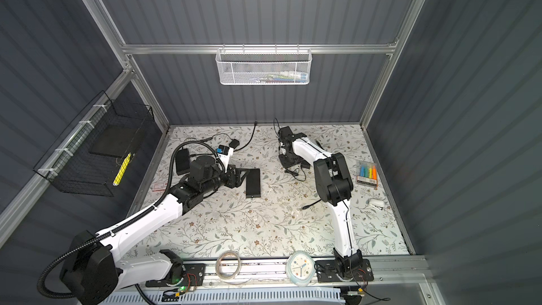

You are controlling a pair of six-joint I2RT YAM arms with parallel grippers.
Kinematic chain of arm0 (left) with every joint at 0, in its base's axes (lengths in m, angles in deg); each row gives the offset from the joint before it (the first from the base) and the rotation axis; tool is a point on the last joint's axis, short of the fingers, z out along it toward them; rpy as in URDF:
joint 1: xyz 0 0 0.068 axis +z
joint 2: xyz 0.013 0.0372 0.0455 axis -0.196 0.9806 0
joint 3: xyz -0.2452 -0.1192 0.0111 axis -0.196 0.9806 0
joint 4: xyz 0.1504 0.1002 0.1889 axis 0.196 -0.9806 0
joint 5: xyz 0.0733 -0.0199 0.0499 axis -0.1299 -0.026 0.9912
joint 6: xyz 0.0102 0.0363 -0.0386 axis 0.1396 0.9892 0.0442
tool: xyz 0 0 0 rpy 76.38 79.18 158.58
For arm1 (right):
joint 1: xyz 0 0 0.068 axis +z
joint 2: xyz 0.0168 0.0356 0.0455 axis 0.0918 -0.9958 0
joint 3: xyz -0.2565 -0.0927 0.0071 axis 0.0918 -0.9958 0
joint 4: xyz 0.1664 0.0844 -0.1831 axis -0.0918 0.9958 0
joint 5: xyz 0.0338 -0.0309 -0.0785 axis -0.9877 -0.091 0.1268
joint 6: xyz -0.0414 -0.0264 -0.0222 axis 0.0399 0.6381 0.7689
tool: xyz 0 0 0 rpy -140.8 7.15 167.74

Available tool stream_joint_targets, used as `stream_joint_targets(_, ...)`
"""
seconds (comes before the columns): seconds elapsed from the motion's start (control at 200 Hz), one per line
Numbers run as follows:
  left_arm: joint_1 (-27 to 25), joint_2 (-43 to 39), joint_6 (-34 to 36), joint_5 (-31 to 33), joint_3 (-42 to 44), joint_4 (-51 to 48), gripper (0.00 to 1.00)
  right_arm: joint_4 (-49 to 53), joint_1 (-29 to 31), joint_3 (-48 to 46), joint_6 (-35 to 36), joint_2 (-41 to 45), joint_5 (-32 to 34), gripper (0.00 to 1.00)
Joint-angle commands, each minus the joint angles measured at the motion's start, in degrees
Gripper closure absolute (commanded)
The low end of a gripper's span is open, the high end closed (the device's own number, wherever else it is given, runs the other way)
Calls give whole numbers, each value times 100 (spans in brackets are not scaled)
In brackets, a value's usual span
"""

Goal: Insert the plug into the switch port

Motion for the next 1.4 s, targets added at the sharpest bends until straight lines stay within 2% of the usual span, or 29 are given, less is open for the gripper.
stream_joint_targets(0.0,71,-97,19,-50,-38,-306,26,379,7,324,-95,-187,97,60)
stream_joint_targets(0.14,89,-102,10,-56,-12,-299,26,408,-15,381,-95,-314,34,67)
stream_joint_targets(0.3,98,-76,-58,-94,45,-248,26,388,-65,340,-82,-347,-223,86)
stream_joint_targets(0.41,98,-46,-104,-153,60,-229,26,282,-112,111,-81,-70,-433,100)
stream_joint_targets(0.595,98,203,-397,-610,25,199,26,-134,-103,-844,81,1194,-858,100)
stream_joint_targets(0.755,98,838,-1087,-1226,-66,1095,27,-613,-44,-1930,-31,2390,-963,100)
stream_joint_targets(0.81,91,1115,-1337,-1670,-111,1484,26,-720,-9,-2234,-81,2719,-1055,100)
stream_joint_targets(0.901,80,1449,-1734,-1913,-144,2099,25,-987,156,-2744,-76,3196,-1040,100)
stream_joint_targets(1.091,-7,1914,-1858,-2162,-564,2462,25,-1135,484,-3323,-122,3700,-832,100)
stream_joint_targets(1.396,-52,2532,-1980,-2252,-958,2661,26,-1094,807,-3513,-21,4033,-854,100)
